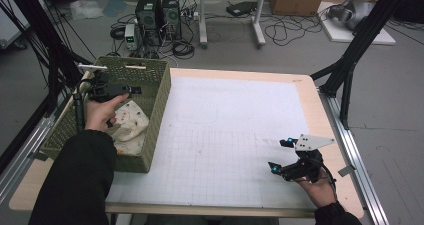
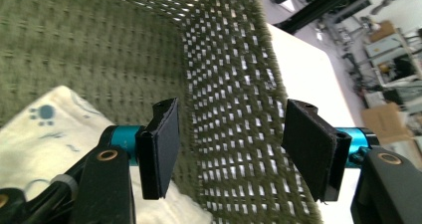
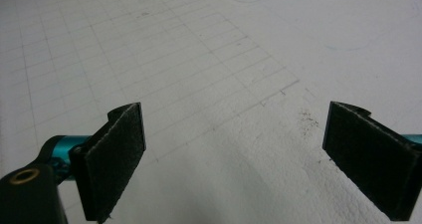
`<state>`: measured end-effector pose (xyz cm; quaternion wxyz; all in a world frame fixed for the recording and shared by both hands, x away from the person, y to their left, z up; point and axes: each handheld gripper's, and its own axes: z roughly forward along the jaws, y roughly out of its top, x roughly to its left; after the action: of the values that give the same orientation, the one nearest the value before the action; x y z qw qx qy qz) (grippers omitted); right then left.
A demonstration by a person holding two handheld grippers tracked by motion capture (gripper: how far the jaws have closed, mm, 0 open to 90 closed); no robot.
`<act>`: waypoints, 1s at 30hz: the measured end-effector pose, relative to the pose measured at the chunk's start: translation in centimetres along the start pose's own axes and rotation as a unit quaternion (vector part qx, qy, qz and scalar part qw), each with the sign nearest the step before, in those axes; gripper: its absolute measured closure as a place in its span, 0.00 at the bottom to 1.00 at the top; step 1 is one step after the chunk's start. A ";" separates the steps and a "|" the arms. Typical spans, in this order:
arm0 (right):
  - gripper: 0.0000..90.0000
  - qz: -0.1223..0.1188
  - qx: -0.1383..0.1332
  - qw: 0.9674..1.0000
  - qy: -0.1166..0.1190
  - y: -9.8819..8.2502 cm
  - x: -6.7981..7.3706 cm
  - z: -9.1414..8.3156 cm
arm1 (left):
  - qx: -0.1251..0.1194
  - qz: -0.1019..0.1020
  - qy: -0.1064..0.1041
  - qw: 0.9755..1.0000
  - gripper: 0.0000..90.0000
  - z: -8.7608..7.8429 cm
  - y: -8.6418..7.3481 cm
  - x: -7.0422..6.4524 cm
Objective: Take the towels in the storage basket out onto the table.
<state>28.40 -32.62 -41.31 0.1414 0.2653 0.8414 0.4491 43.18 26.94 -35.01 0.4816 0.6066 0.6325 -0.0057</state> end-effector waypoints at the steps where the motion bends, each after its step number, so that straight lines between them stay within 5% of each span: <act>1: 0.10 0.000 0.001 1.000 0.001 0.0 0.0 0.0 | 0.000 -0.002 0.001 1.000 0.45 0.1 0.0 0.2; 26: 0.10 -0.002 0.002 1.000 0.005 0.0 0.0 0.0 | 0.058 0.006 0.032 0.998 0.48 1.2 -0.7 1.5; 28: 0.10 -0.002 0.001 1.000 0.004 0.0 0.0 0.0 | 0.073 0.032 0.068 0.994 0.48 1.3 -0.8 1.3; 29: 0.10 -0.002 0.001 1.000 0.004 0.0 0.0 0.0 | 0.089 0.051 0.094 0.990 0.48 1.6 -0.9 1.2; 30: 0.10 -0.002 0.001 1.000 0.004 0.0 0.0 0.0 | 0.089 0.051 0.094 0.990 0.48 1.6 -0.9 1.2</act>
<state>28.44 -32.63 -41.32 0.1386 0.2620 0.8428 0.4493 43.66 26.67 -37.11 0.3637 0.6767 0.6398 0.0193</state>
